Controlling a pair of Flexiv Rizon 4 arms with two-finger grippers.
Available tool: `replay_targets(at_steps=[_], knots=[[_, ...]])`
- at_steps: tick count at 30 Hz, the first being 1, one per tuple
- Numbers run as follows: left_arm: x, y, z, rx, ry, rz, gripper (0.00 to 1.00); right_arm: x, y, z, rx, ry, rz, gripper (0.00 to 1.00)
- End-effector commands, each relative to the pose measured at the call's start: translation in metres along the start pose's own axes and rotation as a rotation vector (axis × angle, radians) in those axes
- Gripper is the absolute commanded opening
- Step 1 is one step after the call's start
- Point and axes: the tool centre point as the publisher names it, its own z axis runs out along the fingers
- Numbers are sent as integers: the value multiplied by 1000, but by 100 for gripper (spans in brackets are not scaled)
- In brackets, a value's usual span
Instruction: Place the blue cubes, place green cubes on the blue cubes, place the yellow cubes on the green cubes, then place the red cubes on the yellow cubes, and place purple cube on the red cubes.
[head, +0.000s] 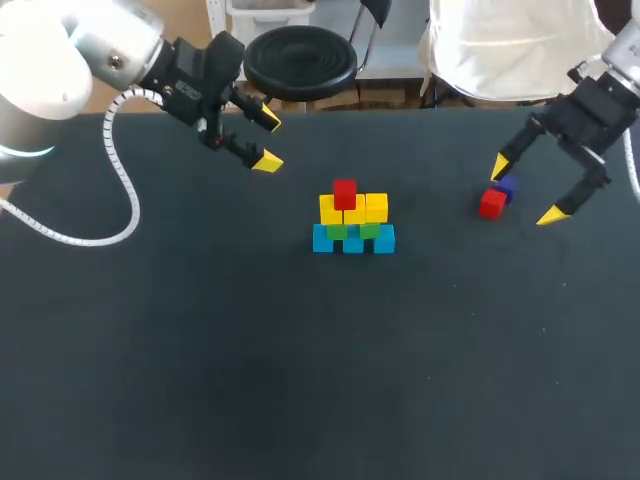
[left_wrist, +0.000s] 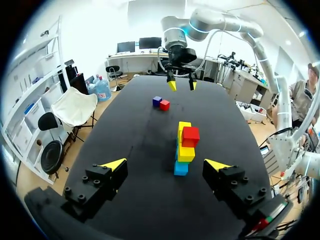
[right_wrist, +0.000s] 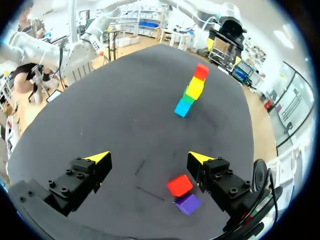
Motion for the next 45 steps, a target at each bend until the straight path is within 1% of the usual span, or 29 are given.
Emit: replay_targets(at_steps=[1,3,7,10,14,19,26,30,38,45], knots=[[0,1,0,3,2,1,100,8,-15,1,-117,15,-22,100],[0,1,0,3,2,1,100,9,-21,3,-158,45,-30,100],[0,1,0,3,2,1,100,13,-29,9,-209,80,-32,100],[0,1,0,3,2,1,100,14,-31,13,-214,81,-36,100],[0,1,0,3,2,1,100,18,-29,19,-238,102,-30,100],[0,1,0,3,2,1,100,23,-27,19,-264,123,-25,100],[0,1,0,3,2,1,100,30,-27,23,-327,202,-27,100],[0,1,0,3,2,1,100,37,-28,27,-328,217,-23,100],[0,1,0,3,2,1,100,52,-32,28,-238,243,18,100],[0,1,0,3,2,1,100,56,-34,31,-230,274,18,100]])
